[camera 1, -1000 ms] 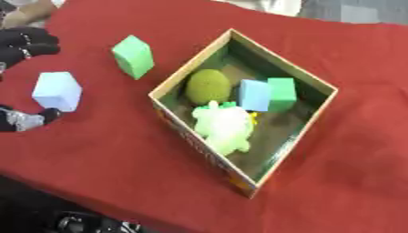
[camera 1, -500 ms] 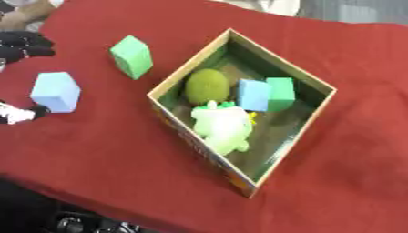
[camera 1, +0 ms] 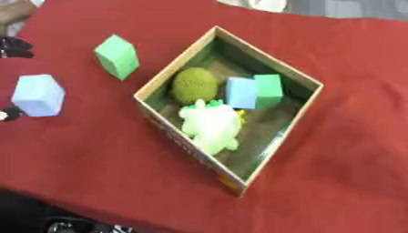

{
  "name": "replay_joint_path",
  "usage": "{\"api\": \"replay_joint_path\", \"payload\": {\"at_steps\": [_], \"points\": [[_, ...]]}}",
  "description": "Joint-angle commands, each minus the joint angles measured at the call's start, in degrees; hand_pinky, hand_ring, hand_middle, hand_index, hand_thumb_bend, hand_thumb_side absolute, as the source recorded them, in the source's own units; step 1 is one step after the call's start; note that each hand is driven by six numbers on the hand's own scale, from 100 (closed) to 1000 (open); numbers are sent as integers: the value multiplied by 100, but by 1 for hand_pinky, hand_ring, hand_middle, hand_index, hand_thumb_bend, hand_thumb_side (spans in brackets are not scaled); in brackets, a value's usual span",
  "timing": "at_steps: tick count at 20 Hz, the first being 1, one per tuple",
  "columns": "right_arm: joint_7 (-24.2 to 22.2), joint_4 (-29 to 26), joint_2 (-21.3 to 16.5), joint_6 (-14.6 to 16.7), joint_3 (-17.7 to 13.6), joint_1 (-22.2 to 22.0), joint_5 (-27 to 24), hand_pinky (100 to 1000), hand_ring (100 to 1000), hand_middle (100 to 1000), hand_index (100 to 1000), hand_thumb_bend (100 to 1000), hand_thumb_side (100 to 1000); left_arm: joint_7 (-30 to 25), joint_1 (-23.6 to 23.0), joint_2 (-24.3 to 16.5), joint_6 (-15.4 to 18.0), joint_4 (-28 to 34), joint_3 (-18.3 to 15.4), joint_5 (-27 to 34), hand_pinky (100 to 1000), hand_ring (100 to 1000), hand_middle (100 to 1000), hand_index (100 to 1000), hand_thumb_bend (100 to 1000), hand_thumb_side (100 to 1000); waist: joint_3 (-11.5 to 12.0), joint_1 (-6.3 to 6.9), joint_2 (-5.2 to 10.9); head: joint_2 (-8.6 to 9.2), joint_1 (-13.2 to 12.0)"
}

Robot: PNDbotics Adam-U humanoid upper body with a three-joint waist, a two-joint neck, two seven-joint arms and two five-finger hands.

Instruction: Pick up objects on the table and place them in the box.

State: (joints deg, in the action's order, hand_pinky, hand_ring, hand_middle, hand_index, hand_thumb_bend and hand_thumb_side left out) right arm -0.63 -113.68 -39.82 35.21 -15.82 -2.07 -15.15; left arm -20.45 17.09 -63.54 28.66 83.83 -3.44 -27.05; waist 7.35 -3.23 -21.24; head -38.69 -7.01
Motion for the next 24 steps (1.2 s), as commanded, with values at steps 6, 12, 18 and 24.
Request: {"api": "replay_joint_path", "payload": {"at_steps": [6, 12, 18, 24], "points": [[-22, -91, -78, -65, -39, 4, 33, 957, 1000, 599, 810, 100, 470, -669, 470, -257, 31, -546, 22, 69, 966, 1000, 908, 960, 636, 429, -42, 91, -6, 80, -121], [-58, -91, -48, -109, -28, 2, 23, 959, 1000, 595, 809, 100, 470, -805, 779, -163, 44, -959, 93, 12, 963, 1000, 907, 962, 632, 430, -64, 99, -19, 92, -164], [-99, -91, -15, -143, -21, 8, 11, 960, 1000, 592, 808, 100, 470, -848, 1055, -29, 53, -1427, 164, -112, 956, 1000, 815, 953, 627, 439, -105, 103, -40, 124, -227], [-163, -91, 32, -165, -17, 7, -1, 965, 1000, 593, 811, 100, 470, -967, 1164, 91, 168, -1651, 244, -164, 957, 1000, 782, 948, 615, 452, -146, 96, -75, 128, -239]]}}
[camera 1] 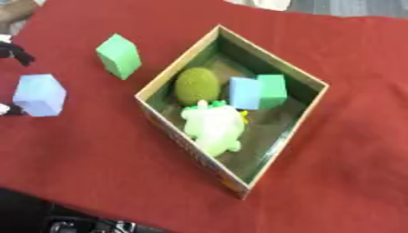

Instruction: Pick up objects on the table and place them in the box.

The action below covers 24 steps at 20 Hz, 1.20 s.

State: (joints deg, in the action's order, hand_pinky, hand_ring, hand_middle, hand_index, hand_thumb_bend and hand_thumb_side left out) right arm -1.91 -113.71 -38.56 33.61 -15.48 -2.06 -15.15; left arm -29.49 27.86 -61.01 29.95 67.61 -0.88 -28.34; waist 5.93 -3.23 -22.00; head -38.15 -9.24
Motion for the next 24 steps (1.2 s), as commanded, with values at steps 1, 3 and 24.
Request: {"api": "replay_joint_path", "payload": {"at_steps": [1, 3, 24], "points": [[-52, -88, -86, -9, -54, 8, -12, 966, 1000, 593, 811, 100, 470, -90, 99, -148, 50, -40, 1, -37, 958, 1000, 792, 949, 614, 454, -7, 96, -3, 75, -19], [-83, -88, -72, -26, -63, 13, -40, 967, 1000, 594, 812, 100, 470, -154, 123, -117, 69, -53, 33, -42, 959, 1000, 799, 950, 615, 458, -15, 95, -13, 73, -21], [-348, -88, 82, -180, -112, -22, -192, 977, 1000, 579, 814, 100, 470, -21, 307, 155, -170, -239, 178, -271, 818, 777, 563, 770, 131, 316, -64, 96, -38, 61, -59]]}}
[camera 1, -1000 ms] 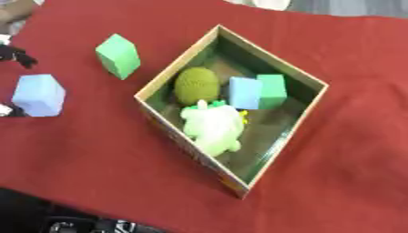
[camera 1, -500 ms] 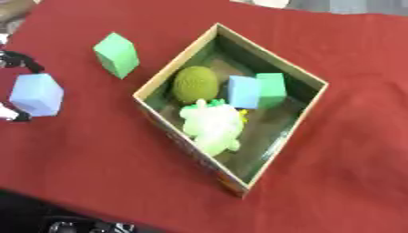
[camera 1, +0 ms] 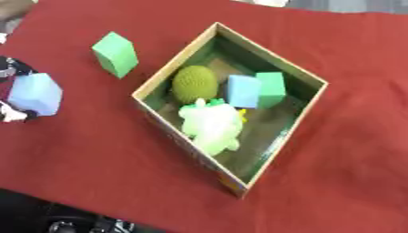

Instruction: Pick up objects on the table and place them in the box.

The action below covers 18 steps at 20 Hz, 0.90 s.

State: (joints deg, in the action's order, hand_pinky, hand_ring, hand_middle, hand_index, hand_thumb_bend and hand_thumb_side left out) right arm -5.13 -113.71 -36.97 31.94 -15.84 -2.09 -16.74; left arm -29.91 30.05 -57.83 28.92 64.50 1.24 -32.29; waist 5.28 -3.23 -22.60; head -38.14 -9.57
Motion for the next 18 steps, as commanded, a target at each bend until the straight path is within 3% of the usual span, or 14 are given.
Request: {"api": "replay_joint_path", "payload": {"at_steps": [1, 5, 6, 9, 12, 18], "points": [[-28, -88, -70, -23, -81, -26, -30, 978, 1000, 578, 814, 100, 470, -1, 88, -165, -103, 121, -45, 213, 813, 770, 562, 768, 114, 310, 2, 96, 24, 58, -24], [-23, -88, -40, -58, -98, -54, -23, 979, 1000, 577, 814, 100, 470, -104, 30, -229, -277, 510, -121, 501, 782, 706, 537, 743, 100, 260, 5, 101, 31, 47, -21], [-22, -88, -36, -63, -103, -63, -21, 979, 1000, 577, 814, 100, 470, -113, 9, -254, -320, 668, -153, 553, 767, 686, 530, 737, 100, 184, 8, 104, 34, 44, -18], [-14, -88, -24, -69, -118, -92, -9, 979, 1000, 577, 815, 100, 470, -65, -29, -312, -407, 1341, -257, 741, 754, 663, 521, 731, 100, 117, 25, 110, 46, 34, 0], [0, -88, -24, -70, -128, -121, 2, 979, 1000, 577, 815, 100, 470, -42, 52, -335, -450, 2242, -263, 1131, 757, 649, 515, 731, 100, 124, 51, 119, 70, 13, 27], [-44, -88, -101, -90, -70, -70, -60, 979, 1000, 577, 815, 100, 470, -408, 844, 11, -600, 3517, 370, 1960, 754, 642, 507, 730, 100, 120, 72, 156, 149, -39, 60]]}}
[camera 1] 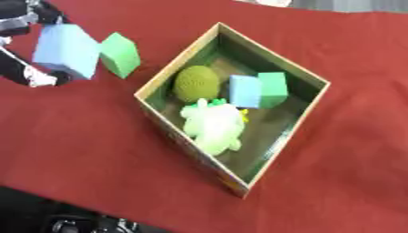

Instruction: Pick up objects on the table and place them in the box.

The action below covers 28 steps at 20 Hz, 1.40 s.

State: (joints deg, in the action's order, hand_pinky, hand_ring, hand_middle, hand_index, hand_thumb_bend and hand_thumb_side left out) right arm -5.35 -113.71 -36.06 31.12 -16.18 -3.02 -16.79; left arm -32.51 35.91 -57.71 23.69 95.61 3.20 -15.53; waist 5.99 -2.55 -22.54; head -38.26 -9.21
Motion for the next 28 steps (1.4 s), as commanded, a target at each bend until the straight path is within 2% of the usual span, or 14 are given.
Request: {"api": "replay_joint_path", "payload": {"at_steps": [1, 7, 10, 13, 18, 21, 22, 24, 25, 27, 28], "points": [[-37, -88, -207, -6, -26, 34, -71, 979, 1000, 577, 815, 100, 470, -220, 443, 131, -125, 468, 296, 364, 755, 640, 506, 730, 100, 127, -1, 94, 154, -41, 30], [-93, -88, -201, -33, -13, 56, -148, 980, 1000, 576, 816, 100, 470, -600, 1271, 943, -370, 273, 757, 571, 758, 635, 500, 730, 100, 217, -29, 89, 186, -42, 151], [-120, -88, -185, -56, -6, 68, -178, 981, 1000, 576, 816, 100, 470, -707, 1530, 1292, -437, 6, 891, 537, 758, 640, 510, 742, 100, 297, -33, 76, 191, -29, 226], [-159, -88, -178, -79, 16, 91, -208, 982, 1000, 575, 816, 100, 470, -751, 1754, 1613, -466, -366, 1012, 434, 763, 648, 522, 751, 100, 316, -40, 61, 196, -43, 272], [-217, -88, -158, -118, 29, 106, -245, 983, 1000, 575, 816, 100, 470, -767, 1992, 1975, -363, -922, 1156, 135, 777, 673, 545, 776, 100, 362, -72, 55, 201, -36, 304], [-242, -88, -153, -125, 33, 117, -270, 984, 1000, 575, 816, 100, 470, -786, 2059, 2110, -162, -1115, 1245, -8, 815, 751, 643, 878, 100, 488, -93, 57, 204, -49, 301], [-248, -88, -151, -129, 32, 116, -276, 984, 1000, 574, 816, 100, 470, -816, 2062, 2131, -71, -1154, 1266, -34, 850, 811, 736, 923, 134, 558, -96, 60, 204, -59, 305], [-254, -88, -141, -141, 27, 109, -281, 984, 1000, 574, 816, 100, 470, -908, 2055, 2130, 99, -1201, 1263, -148, 932, 914, 858, 977, 306, 656, -98, 69, 205, -70, 322], [-253, -88, -136, -146, 23, 107, -285, 984, 1000, 574, 816, 100, 470, -931, 2048, 2118, 179, -1215, 1239, -256, 938, 919, 863, 980, 321, 660, -98, 74, 206, -76, 331], [-251, -88, -131, -150, 15, 103, -292, 984, 1000, 574, 816, 100, 470, -929, 2026, 2096, 324, -1248, 1194, -514, 998, 971, 895, 1000, 426, 762, -97, 81, 209, -77, 348], [-251, -88, -129, -152, 13, 100, -294, 984, 1000, 574, 816, 100, 470, -911, 2014, 2090, 381, -1265, 1178, -626, 998, 971, 895, 1000, 426, 762, -97, 83, 211, -79, 355]]}}
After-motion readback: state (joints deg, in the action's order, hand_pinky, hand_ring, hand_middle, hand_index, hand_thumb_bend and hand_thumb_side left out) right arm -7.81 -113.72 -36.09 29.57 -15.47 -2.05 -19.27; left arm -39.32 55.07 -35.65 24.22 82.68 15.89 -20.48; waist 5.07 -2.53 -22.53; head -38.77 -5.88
